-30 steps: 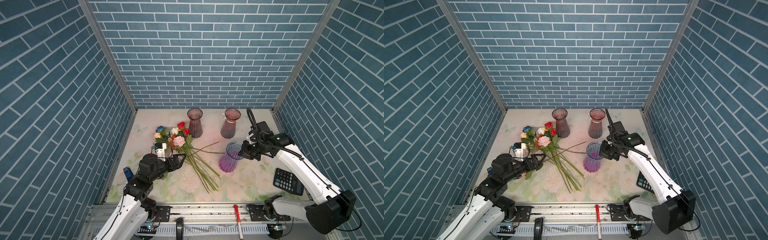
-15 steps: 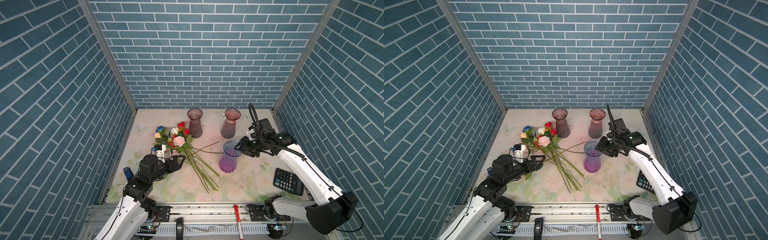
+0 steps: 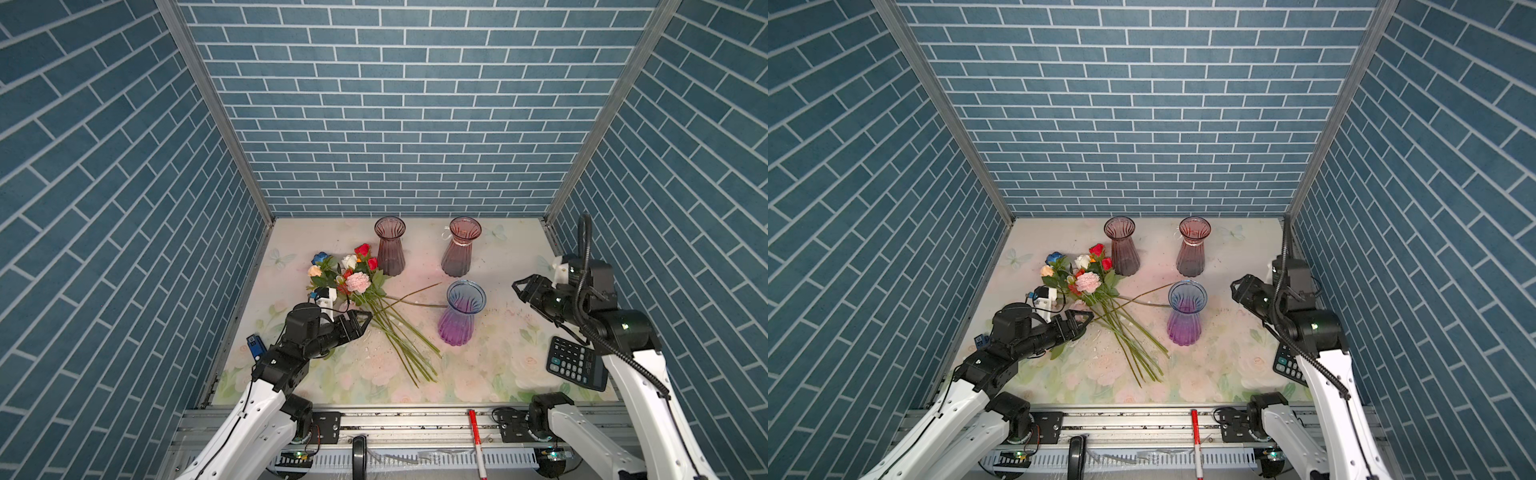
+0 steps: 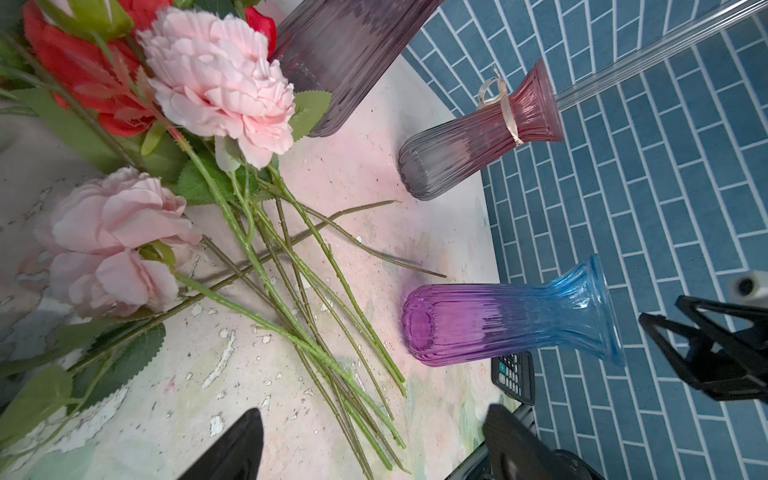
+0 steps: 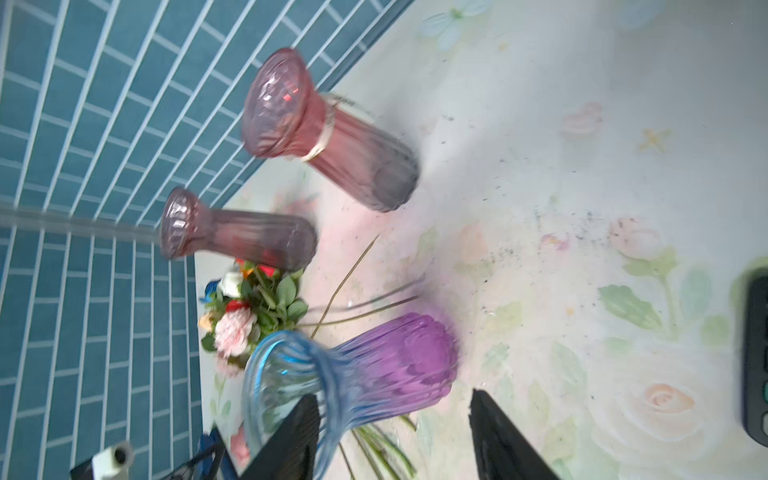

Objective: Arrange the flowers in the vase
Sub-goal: 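Withdraw the right gripper while the left gripper lowers onto the pink carnation stems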

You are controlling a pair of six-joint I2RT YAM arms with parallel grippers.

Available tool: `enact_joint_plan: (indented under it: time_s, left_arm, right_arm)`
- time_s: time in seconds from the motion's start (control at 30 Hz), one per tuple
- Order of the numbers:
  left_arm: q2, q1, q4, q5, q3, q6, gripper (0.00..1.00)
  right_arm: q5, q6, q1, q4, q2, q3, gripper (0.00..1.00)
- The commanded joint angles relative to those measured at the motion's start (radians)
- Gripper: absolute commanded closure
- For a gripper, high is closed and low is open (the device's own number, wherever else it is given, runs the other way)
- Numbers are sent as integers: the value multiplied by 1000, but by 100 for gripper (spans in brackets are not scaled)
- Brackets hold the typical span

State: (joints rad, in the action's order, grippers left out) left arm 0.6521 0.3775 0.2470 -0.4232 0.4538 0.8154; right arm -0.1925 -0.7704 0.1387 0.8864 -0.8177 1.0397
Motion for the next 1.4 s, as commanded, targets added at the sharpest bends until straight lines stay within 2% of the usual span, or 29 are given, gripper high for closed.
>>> enact_joint_plan:
  time_s: [0.0,0.07,0.2,0.43,0.5,0.67,0.83,0.93,1.1,1.2,1.37]
  left_arm:
    - [33,-2,-43,26,-11,17,15]
    - [44,-4,-27,40,-3,20,14]
    - [27,-2,18,48,9,-1,6]
    - [-42,-4,47,75,-17,-11,5]
    - [-35,-3,31,59,-20,-11,1]
    - [43,-2,-61,6,-28,-11,0]
    - [145,-2,-142,4,-18,-19,1]
    - [228,-1,-158,-1,29,-45,7]
    - [364,0,-219,-3,75,-20,33]
    - [431,0,-270,-1,69,20,41]
    - [512,7,-304,22,73,51,49]
  right_arm:
    - [-66,-62,-72,-113,25,-204,40]
    - [-87,-90,-86,-174,29,-308,40]
    - [-31,-160,-88,-269,26,-453,39]
    - [7,-192,-90,-549,-14,-663,39]
    - [-24,-199,-93,-603,-48,-685,37]
    - [-157,-205,-94,-822,-125,-766,36]
    - [-185,-198,-104,-862,-122,-787,36]
    - [-195,-202,-122,-865,-117,-799,36]
    - [-231,-205,-153,-906,-161,-808,36]
    - [-282,-202,-176,-963,-227,-807,37]
    - [-364,-201,-222,-1041,-352,-801,38]
